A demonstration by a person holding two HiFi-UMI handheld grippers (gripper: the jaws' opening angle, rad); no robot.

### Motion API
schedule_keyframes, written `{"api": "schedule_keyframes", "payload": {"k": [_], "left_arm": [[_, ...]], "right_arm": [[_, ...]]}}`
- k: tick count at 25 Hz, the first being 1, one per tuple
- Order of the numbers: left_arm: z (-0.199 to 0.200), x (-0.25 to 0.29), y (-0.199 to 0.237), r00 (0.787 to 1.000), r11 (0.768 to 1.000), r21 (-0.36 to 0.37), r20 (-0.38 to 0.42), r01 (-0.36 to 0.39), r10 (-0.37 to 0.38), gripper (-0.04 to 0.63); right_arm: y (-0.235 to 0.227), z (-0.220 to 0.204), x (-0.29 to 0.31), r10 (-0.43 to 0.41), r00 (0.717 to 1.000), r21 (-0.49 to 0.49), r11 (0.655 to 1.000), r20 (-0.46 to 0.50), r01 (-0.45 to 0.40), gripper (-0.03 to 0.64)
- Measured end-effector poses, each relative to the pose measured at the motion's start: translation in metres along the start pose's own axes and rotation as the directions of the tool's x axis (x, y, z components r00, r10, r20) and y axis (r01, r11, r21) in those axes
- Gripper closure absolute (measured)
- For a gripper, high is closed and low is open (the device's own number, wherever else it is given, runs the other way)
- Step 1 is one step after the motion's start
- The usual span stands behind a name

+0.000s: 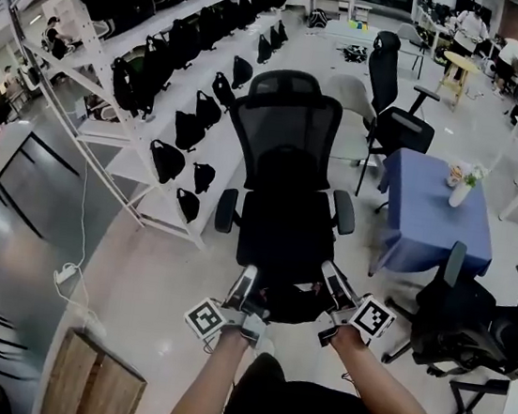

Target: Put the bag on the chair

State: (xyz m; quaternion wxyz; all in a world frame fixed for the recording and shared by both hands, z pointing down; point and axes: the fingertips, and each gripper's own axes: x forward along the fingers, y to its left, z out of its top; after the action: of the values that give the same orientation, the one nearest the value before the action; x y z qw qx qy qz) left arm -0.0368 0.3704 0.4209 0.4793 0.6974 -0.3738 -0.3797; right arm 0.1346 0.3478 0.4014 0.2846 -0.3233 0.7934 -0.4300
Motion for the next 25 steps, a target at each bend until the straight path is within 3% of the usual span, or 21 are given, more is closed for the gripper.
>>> {"api": "schedule_keyframes", "payload": {"k": [8,13,22,25], "left_arm": [[0.059,0.04,0.02,0.997,0.997,0.071,-0.073,0.022,-0.017,0.578],[0.091,0.067,0.03,0.993,0.999,0.004,-0.108,0.054,-0.054,0.577],[0.141,0.101,0.046,0.984,0.998,0.007,-0.17,0.063,-0.061,0.578],[0.154,0.114,0.045,0.981,0.995,-0.044,-0.168,0.091,-0.097,0.578]], "right_arm": [[-0.007,0.006,0.07,-0.043,0.997,-0.035,0.998,0.058,0.045,0.609],[-0.017,0.009,0.107,-0.077,0.993,-0.038,0.996,0.089,0.08,0.609],[-0.02,0.012,0.168,-0.072,0.992,-0.083,0.993,0.099,0.08,0.609],[-0.027,0.017,0.181,-0.091,0.99,-0.098,0.99,0.107,0.102,0.609]]}}
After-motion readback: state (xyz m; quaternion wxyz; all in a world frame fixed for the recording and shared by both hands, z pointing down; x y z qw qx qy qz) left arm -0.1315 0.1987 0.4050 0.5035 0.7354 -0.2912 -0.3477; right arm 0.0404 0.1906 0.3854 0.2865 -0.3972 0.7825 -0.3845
